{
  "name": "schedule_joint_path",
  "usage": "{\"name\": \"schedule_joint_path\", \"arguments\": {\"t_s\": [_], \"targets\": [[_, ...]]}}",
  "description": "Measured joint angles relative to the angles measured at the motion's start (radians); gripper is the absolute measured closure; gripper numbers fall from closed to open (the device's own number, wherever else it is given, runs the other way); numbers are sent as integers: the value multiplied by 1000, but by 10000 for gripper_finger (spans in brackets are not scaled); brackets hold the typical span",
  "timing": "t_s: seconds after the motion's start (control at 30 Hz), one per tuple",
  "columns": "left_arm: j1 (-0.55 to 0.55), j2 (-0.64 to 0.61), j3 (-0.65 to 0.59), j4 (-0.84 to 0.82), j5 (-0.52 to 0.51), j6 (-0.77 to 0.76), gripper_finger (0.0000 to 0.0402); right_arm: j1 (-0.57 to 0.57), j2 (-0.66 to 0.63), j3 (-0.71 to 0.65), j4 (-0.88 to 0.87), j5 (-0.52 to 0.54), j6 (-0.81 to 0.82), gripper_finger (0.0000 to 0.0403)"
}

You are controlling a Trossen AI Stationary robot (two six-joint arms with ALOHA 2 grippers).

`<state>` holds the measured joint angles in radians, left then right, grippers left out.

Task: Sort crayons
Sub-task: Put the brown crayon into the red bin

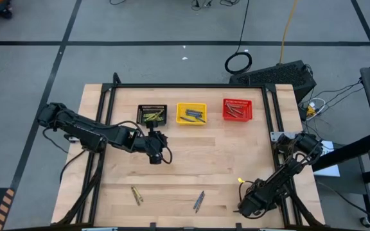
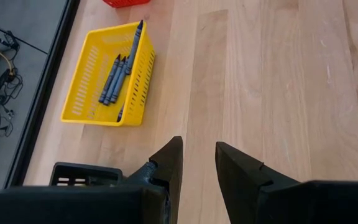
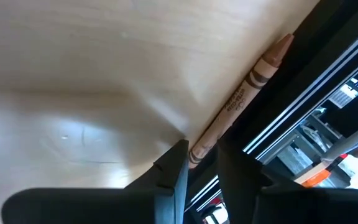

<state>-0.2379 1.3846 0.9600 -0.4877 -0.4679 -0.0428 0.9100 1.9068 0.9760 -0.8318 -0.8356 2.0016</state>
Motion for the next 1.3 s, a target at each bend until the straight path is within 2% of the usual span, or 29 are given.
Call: {"name": "schedule_joint_path", "arguments": {"t_s": [0.53,1.3], "targets": [[0,0,0,0,0,-1,299,1,-2,-76,17,17,39,328],[0,0,0,1,0,-2,299,1,2,-69,-61,40,-18,328]]}}
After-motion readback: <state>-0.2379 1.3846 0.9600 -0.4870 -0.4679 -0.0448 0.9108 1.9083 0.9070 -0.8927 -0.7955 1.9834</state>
